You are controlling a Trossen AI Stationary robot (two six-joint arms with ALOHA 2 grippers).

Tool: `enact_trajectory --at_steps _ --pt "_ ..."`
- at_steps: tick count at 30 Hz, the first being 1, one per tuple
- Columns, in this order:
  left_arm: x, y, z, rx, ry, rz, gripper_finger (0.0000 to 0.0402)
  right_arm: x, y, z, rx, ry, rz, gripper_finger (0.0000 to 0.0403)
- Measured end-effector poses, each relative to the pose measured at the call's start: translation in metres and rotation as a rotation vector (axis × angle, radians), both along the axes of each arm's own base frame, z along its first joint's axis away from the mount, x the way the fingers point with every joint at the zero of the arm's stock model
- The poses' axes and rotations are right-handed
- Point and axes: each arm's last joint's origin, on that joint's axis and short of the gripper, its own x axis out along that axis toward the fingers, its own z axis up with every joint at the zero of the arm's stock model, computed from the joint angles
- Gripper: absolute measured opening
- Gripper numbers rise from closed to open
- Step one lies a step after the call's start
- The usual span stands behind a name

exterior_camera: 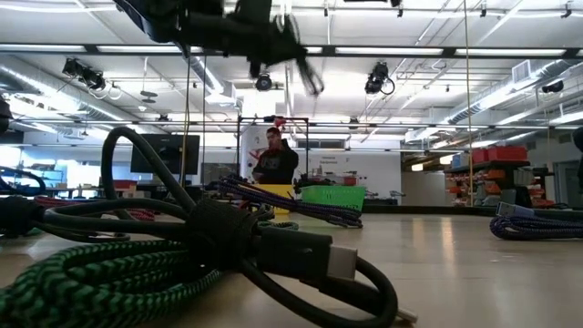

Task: Pick & Place USB Port
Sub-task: Put the green charger cable into the yellow bin

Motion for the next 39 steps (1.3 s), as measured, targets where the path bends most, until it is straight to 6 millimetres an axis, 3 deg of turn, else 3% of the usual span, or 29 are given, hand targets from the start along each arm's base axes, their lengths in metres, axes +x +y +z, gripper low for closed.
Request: enact_trajectory --at_steps 8,16,30,39 --pt "-0.031 0.056 -0.027 -0.156 0.228 0.259 0.0029 -0.005 0.003 -0.019 0.11 0.17 -0.027 0.0128" --pt "-0.05 0.075 -0.047 -0.26 0.388 0.347 0.0029 0.008 0.001 -0.028 0.099 0.201 -0.017 0.0113" --pt "-0.033 0.121 -0.109 -0.423 0.415 0.363 0.0029 0.015 0.0 -0.035 0.084 0.197 -0.003 0.01" --pt "-0.02 0.142 -0.135 -0.502 0.454 0.353 0.0029 0.023 -0.002 -0.059 0.04 0.16 0.005 0.01"
